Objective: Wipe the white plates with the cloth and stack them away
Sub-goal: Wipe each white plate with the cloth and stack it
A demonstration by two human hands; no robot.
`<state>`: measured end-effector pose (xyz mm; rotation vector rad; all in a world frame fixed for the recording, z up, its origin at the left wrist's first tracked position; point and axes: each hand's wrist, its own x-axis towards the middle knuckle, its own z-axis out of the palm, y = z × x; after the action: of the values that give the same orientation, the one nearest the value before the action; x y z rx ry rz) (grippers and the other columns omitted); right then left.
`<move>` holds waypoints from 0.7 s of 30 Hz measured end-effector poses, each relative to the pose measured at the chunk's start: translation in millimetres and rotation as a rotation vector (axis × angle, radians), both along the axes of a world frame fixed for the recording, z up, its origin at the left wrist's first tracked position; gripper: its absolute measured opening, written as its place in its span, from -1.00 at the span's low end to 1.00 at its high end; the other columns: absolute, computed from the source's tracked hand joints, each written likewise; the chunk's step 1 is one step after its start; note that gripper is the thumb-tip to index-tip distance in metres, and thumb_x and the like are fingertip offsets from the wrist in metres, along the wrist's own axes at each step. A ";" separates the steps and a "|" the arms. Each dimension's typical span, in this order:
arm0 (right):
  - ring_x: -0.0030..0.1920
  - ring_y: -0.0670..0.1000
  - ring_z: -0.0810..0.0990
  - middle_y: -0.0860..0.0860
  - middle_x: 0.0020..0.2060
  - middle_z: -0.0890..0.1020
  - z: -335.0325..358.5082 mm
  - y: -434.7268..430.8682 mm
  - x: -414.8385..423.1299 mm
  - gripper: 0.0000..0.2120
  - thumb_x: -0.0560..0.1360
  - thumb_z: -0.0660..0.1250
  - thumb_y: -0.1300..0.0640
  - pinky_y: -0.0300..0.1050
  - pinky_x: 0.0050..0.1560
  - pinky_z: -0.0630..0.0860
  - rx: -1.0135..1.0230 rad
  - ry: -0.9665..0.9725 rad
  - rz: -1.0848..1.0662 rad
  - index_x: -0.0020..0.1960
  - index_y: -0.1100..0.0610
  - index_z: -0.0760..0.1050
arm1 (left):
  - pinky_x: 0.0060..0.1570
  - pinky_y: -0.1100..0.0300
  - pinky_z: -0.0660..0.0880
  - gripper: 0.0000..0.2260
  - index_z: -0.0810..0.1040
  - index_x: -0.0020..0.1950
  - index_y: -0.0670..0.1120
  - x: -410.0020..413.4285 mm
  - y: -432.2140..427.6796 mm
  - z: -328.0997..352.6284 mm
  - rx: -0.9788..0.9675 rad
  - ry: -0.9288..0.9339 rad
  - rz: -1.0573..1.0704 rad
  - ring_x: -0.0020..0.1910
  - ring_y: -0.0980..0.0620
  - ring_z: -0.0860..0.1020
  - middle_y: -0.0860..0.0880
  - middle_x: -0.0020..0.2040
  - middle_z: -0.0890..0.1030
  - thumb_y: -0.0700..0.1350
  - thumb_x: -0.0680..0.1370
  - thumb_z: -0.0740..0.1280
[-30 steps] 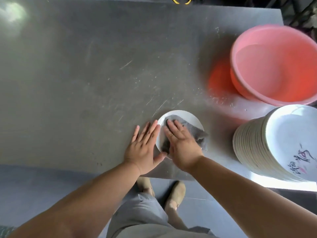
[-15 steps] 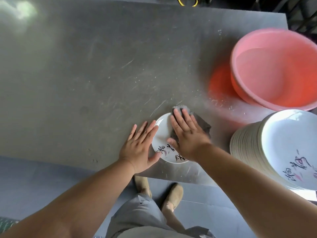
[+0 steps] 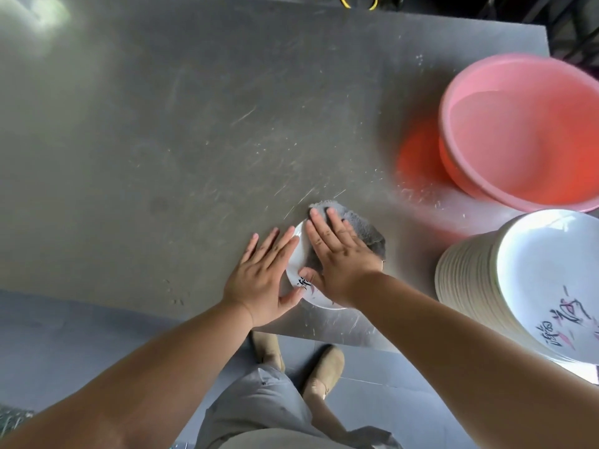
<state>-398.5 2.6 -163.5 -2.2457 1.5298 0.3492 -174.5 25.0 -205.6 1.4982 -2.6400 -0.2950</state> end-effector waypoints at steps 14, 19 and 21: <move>0.63 0.04 -0.42 -0.05 0.66 -0.33 4.7 19.4 -41.1 -0.15 0.58 -0.23 -0.41 0.06 0.62 -0.37 -0.027 0.018 -0.122 0.71 0.08 -0.21 | 0.61 -0.24 0.13 -0.18 0.10 0.71 -0.08 -1.4 -0.7 0.3 0.017 -0.031 0.015 0.70 -0.07 0.05 0.02 0.73 0.00 0.37 0.59 0.16; 0.64 0.04 -0.40 -0.05 0.67 -0.22 2.9 71.3 -37.7 -0.18 0.63 -0.17 -0.39 0.08 0.66 -0.27 -0.036 -0.070 -0.227 0.70 0.10 -0.15 | 0.63 -0.20 0.06 -0.19 0.09 0.72 -0.06 -1.6 -1.2 1.7 0.045 -0.056 0.027 0.70 -0.03 -0.01 0.05 0.73 -0.05 0.38 0.60 0.13; 0.66 0.07 -0.33 -0.02 0.68 -0.16 4.0 102.6 -28.4 -0.16 0.61 -0.25 -0.44 0.09 0.66 -0.24 -0.023 -0.082 -0.231 0.68 0.11 -0.16 | 0.63 -0.21 0.06 -0.19 0.09 0.72 -0.05 -1.4 -1.0 1.5 0.047 -0.061 0.030 0.70 -0.03 0.00 0.05 0.73 -0.05 0.38 0.60 0.11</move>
<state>-426.9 105.2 -159.5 -2.0443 1.7346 0.1706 -175.9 24.1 -204.1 1.5843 -2.6726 -0.3160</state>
